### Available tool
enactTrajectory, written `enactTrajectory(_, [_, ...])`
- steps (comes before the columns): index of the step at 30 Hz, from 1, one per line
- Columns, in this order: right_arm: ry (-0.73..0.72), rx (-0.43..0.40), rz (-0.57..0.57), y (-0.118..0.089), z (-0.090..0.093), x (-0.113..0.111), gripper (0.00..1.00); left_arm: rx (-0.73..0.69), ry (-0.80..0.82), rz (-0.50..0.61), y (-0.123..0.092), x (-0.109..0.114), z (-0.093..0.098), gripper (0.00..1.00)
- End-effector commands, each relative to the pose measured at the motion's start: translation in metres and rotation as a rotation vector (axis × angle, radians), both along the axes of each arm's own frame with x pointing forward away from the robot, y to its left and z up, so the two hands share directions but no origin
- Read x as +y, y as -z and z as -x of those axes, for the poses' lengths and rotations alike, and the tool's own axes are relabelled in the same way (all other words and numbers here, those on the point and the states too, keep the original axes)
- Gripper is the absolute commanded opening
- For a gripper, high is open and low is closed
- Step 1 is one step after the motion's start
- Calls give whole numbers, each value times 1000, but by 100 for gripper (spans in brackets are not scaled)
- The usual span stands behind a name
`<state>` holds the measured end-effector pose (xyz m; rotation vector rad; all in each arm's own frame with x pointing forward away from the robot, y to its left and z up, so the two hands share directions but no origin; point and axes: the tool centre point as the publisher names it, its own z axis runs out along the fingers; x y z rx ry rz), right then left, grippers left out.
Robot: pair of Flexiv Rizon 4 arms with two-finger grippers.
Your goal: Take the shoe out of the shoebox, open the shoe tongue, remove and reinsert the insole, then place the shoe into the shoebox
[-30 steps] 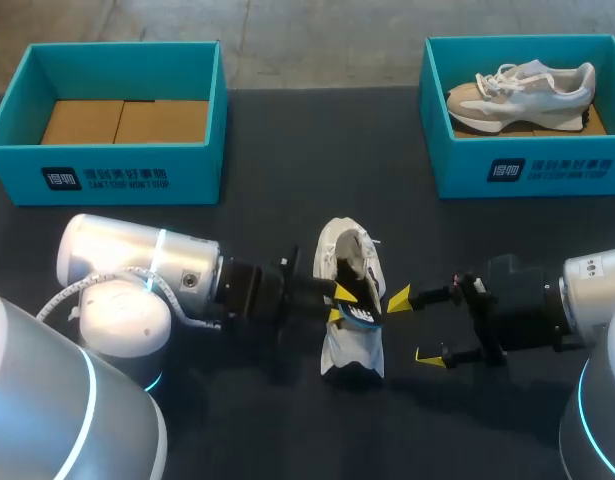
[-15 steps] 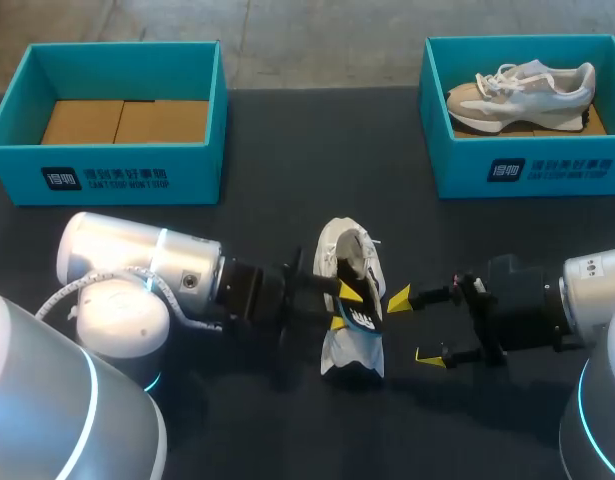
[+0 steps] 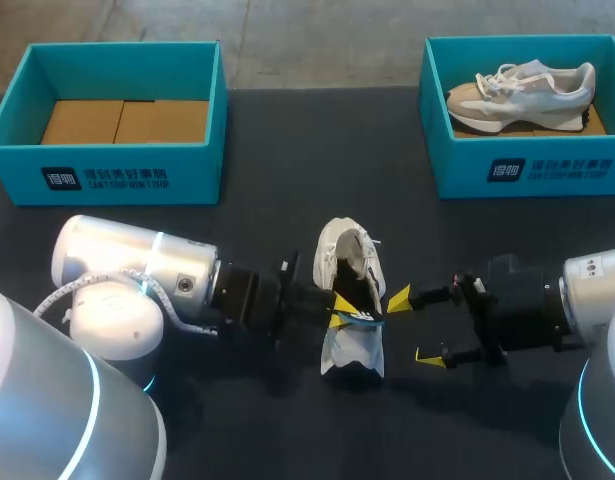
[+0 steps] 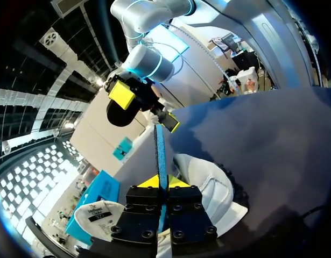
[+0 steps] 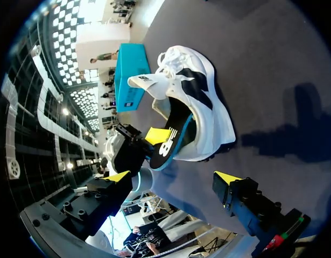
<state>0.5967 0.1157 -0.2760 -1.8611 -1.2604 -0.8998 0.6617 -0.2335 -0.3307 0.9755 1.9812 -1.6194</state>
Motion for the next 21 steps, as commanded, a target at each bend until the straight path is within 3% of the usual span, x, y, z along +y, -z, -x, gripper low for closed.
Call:
enactTrajectory(1, [2, -1, 2, -1, 2, 0, 100, 0, -4, 5, 3, 3, -1, 0])
enactTrajectory(21, [2, -1, 2, -1, 2, 0, 100, -53, 13, -9, 14, -4, -22, 0])
